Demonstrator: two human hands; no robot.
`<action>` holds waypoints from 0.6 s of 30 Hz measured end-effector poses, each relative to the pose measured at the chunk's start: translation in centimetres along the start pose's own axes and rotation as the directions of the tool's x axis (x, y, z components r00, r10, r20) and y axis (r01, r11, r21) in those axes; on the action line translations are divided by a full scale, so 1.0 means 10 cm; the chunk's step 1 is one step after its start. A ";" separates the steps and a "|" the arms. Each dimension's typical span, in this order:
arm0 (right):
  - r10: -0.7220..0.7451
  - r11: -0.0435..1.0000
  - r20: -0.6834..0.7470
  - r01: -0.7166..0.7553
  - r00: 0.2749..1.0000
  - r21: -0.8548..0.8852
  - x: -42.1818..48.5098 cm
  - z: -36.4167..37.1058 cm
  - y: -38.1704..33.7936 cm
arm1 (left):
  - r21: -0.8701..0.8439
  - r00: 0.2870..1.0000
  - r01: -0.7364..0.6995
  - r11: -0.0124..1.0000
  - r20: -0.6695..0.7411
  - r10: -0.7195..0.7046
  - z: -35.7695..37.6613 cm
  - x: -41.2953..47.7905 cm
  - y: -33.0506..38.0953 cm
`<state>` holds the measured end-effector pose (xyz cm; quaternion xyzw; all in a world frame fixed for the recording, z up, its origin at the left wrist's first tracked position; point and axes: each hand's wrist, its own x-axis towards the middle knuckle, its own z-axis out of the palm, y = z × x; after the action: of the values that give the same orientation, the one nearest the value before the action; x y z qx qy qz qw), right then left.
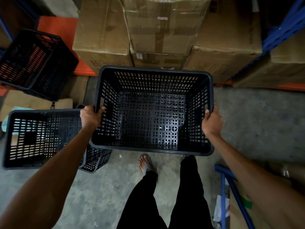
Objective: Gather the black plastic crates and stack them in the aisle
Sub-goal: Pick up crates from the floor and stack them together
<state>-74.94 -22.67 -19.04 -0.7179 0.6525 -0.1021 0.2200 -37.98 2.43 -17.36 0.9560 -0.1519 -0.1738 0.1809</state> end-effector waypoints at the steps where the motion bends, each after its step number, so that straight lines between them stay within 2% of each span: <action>1: -0.007 1.000 -0.010 0.007 1.000 -0.003 0.00 0.02 0.00 | 0.007 1.000 -0.005 1.000 0.009 0.005 -0.01 -0.01 -0.01; 6: -0.049 0.997 -0.010 0.048 0.999 -0.052 0.06 0.05 0.02 | 0.039 0.997 -0.046 0.998 0.068 0.043 -0.07 0.03 0.02; 12: -0.028 0.994 0.000 0.028 1.000 -0.104 0.04 0.08 0.02 | 0.243 0.996 -0.066 0.968 0.068 0.051 -0.06 0.04 -0.01; 18: 0.029 0.997 0.028 -0.026 0.999 -0.077 -0.02 0.11 0.01 | 0.182 1.000 0.004 0.983 0.025 -0.009 -0.05 -0.02 -0.06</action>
<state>-74.62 -22.25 -20.04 -0.7182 0.6625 -0.0634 0.2031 -37.83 3.13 -17.13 0.9667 -0.1662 -0.1723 0.0903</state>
